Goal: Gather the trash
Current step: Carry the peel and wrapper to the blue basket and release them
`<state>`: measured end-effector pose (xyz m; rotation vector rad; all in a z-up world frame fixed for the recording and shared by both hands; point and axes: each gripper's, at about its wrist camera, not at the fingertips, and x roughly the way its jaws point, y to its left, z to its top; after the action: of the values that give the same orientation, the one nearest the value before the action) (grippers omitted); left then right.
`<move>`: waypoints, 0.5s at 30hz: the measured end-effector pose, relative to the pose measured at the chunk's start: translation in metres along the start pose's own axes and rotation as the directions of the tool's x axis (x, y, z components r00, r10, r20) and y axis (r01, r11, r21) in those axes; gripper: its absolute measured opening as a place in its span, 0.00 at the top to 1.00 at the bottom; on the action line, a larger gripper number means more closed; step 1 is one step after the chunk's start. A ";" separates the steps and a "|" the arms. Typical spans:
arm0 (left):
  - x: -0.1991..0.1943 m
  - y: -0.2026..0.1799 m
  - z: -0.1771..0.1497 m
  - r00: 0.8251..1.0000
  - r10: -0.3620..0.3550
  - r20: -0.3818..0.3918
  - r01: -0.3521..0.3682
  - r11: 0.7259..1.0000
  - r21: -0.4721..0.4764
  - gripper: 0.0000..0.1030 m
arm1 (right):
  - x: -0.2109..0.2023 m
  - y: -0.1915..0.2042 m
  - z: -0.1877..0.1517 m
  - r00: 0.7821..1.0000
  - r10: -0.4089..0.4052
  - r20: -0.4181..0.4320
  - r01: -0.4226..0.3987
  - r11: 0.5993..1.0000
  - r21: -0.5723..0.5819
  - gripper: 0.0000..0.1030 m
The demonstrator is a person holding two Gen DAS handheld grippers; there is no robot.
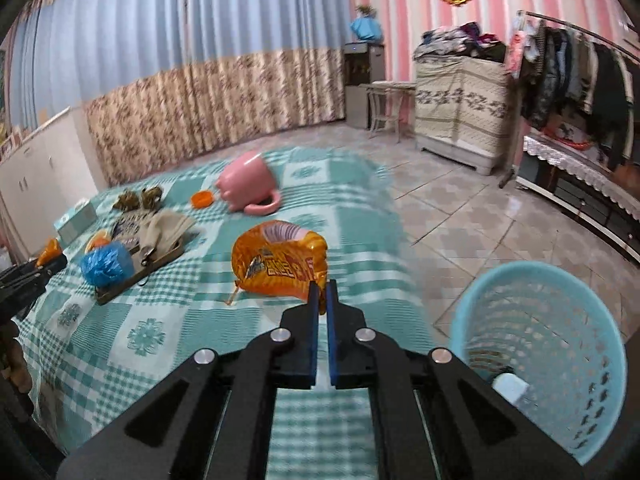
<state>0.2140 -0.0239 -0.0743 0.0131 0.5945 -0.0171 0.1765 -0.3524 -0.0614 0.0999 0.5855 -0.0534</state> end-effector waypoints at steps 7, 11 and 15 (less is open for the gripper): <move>-0.013 -0.086 0.014 0.992 -0.121 0.048 0.118 0.992 0.052 0.62 | -0.047 -0.065 -0.003 0.993 -0.104 0.052 0.101 0.993 0.053 0.96; -0.015 -0.147 0.020 0.973 -0.226 0.048 0.221 0.971 0.086 0.62 | -0.070 -0.103 -0.009 0.982 -0.178 0.057 0.173 0.981 0.089 0.96; -0.014 -0.201 0.021 0.951 -0.307 0.029 0.301 0.946 0.118 0.62 | -0.080 -0.141 -0.020 0.971 -0.239 0.024 0.234 0.963 0.132 0.96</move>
<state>0.2105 -0.2254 -0.0508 0.0303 0.5431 -0.3509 0.0875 -0.4886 -0.0447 0.1534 0.5517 -0.3248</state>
